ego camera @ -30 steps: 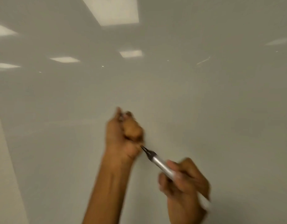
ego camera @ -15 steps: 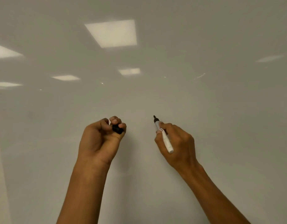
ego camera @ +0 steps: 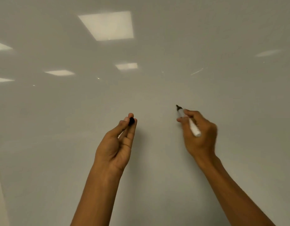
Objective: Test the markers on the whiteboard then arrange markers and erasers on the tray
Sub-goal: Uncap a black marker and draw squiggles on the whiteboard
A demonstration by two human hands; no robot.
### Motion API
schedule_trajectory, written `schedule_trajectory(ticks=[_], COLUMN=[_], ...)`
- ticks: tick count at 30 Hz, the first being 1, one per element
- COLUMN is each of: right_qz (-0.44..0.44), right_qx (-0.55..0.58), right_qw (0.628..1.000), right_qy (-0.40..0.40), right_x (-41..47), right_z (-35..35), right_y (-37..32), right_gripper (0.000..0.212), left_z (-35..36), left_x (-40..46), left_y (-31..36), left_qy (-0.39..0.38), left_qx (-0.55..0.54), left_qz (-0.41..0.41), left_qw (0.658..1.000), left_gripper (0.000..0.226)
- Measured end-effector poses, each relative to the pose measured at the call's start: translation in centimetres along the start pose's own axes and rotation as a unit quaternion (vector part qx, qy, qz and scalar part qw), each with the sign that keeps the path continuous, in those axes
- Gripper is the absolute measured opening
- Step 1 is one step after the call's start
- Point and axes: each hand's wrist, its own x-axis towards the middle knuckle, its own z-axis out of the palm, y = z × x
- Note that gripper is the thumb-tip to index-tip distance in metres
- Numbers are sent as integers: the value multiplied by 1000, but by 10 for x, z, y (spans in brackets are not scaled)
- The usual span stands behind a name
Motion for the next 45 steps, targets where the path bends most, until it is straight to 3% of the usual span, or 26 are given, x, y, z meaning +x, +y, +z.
schedule_trajectory(ticks=[2,6,8,12,16,20,26,30,34,38,40,43,45], right_qz=[-10,184,225,172,142,149,101,56,82,144,210,349,450], right_qx=[-39,122,189,282,251,233,177,133,131,173,187,180,177], right_qw=[999,975,956,943,956,959,977,988,987,974,960,919,873], right_qy=[-12,-20,-20,-31,-55,-53,-64,-49,-44,-24,-7,18,66], right_x=[-7,-60,-76,-75,-80,-83,-85,-87,-92,-102,-104,-124,-152], right_z=[2,-23,-37,-53,-57,-61,-66,-70,-73,-82,-92,-118,-146], right_y=[7,-7,-29,-70,-77,-71,-65,-54,-41,-37,-36,-28,-19], right_gripper=[29,23,25,26,31,40,16,18,21,23,21,19,15], left_z=[3,2,-3,-10,-14,-14,-13,-19,-23,-23,-26,-45,-65], left_x=[0,-2,-3,-2,-5,-11,-25,-32,-36,-45,-48,-55,-62], left_y=[-13,-35,-48,-68,-83,-91,-104,-116,-130,-149,-162,-187,-213], left_qy=[-5,-24,-19,-37,-84,-111,-147,-151,-136,-125,-107,-75,-68], left_qx=[-9,-32,-23,-13,23,34,79,101,99,77,123,252,308], left_qz=[-16,-58,-73,-91,-107,-108,-83,-69,-65,-103,-107,-102,-116], left_qw=[1000,998,997,995,990,987,982,981,984,984,981,959,942], left_gripper=[21,27,16,9,4,15,20,13,17,17,14,9,8])
